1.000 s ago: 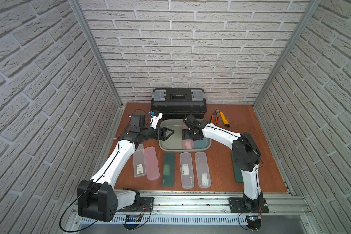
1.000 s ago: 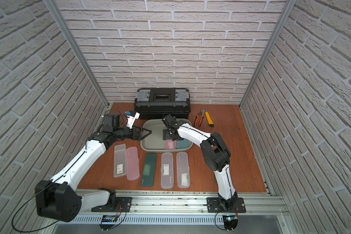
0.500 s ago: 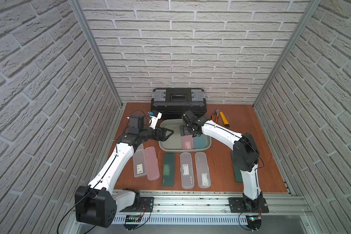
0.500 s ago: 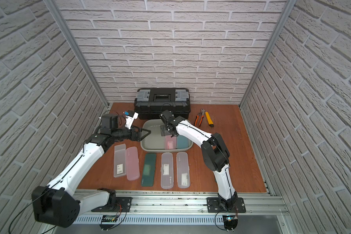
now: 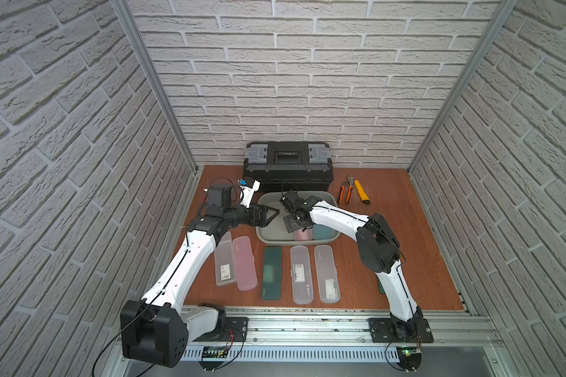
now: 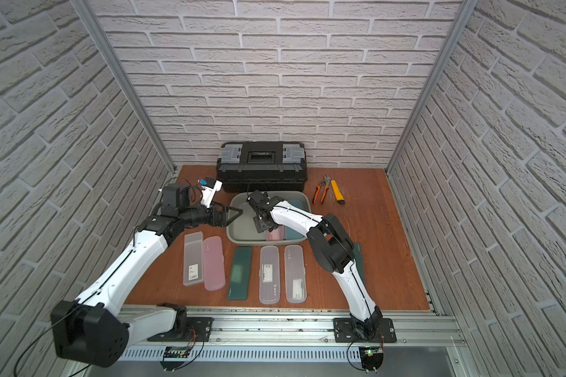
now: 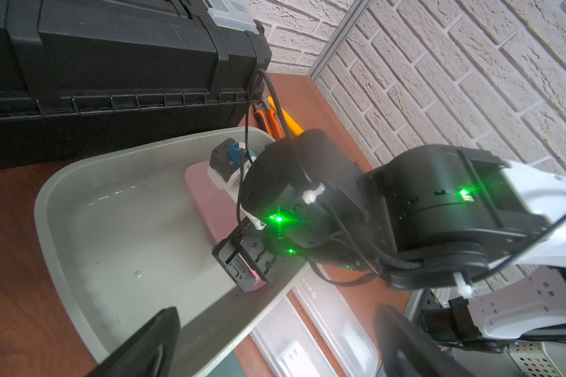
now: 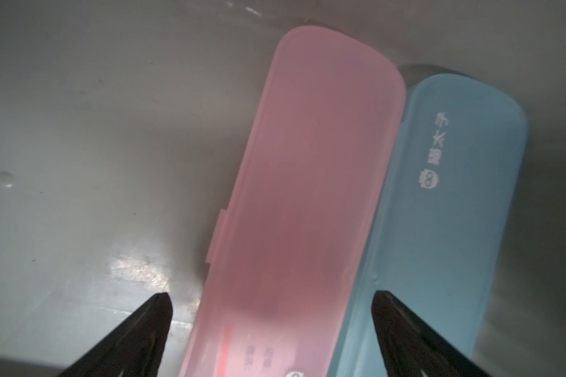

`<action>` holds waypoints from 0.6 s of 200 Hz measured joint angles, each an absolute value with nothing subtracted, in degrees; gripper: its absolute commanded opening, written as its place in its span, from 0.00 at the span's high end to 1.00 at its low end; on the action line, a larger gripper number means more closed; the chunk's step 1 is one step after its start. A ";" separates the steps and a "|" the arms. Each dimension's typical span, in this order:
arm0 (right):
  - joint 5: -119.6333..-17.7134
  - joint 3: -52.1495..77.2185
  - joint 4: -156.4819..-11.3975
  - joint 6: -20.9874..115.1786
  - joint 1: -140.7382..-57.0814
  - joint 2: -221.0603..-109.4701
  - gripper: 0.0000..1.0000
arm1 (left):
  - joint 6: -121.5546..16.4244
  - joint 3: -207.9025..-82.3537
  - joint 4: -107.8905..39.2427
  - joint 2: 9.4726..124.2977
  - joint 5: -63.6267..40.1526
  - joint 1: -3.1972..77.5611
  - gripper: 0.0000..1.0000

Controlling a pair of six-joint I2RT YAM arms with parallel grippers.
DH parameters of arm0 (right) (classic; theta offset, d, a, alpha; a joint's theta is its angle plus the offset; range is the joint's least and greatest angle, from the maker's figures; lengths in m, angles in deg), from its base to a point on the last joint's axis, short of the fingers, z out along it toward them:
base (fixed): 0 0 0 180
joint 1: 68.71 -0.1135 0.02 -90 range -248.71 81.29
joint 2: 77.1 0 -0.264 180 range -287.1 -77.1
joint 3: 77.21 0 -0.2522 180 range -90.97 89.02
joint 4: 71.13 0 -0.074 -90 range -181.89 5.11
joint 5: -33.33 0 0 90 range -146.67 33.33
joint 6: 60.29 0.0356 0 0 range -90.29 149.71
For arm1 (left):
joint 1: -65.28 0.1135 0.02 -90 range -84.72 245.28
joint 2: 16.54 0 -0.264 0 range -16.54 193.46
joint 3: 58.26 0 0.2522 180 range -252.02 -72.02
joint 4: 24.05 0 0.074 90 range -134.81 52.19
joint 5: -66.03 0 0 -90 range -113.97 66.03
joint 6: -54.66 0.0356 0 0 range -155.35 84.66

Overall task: Put the pencil case into the storage box
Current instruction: Place the pencil case at the storage box.

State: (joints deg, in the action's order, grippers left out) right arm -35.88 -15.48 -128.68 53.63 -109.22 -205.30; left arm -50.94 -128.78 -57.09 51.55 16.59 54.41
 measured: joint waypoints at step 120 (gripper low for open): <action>-33.84 -15.86 -130.45 51.14 -108.52 -203.27 0.00 | -50.37 -128.78 -57.18 51.55 15.93 54.39 0.01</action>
State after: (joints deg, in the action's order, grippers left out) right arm -33.84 -15.86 -130.45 51.14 -108.52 -203.27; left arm -50.37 -128.78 -57.18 51.55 15.93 54.39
